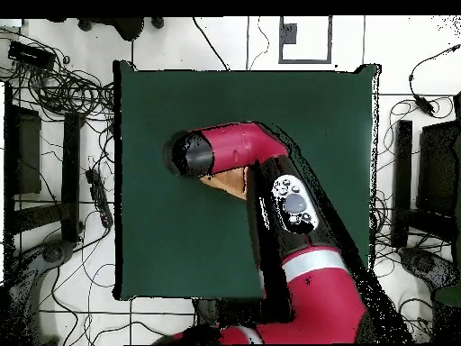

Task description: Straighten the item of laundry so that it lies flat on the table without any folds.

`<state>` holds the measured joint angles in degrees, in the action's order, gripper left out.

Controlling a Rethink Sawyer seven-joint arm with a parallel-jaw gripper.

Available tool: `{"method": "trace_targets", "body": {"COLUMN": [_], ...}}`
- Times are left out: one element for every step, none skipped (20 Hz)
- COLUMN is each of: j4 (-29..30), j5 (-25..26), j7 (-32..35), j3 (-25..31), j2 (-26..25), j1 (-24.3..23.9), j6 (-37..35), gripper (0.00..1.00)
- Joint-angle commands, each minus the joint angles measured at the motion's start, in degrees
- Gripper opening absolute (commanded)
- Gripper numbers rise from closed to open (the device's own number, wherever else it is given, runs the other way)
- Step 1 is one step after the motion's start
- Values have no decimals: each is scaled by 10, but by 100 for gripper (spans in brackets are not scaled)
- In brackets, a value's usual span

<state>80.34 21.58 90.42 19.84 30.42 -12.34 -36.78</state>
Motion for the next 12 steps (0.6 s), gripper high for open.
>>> {"method": "trace_targets", "body": {"j4": [74,78,85,90,96,103,109,116,120,127,133,145], "j5": [3,-2,-8,-14,-20,-27,-33,-40,-44,-48,-52,-57], "j7": [190,197,202,201,200,198,197,196,196,195,192,186], "j3": [-67,-75,-82,-85,-88,-90,-93,-96,-100,-104,-107,-108], "j2": [4,2,1,-1,-2,0,5,10,15,24,35,51], "j1": [55,61,66,69,71,72,74,76,80,84,87,88], "j6": [5,9,17,22,27,31,27,24,15,5,-5,-13], "gripper": [0,0,0,0,0,0,0,0,0,0,0,0]}}
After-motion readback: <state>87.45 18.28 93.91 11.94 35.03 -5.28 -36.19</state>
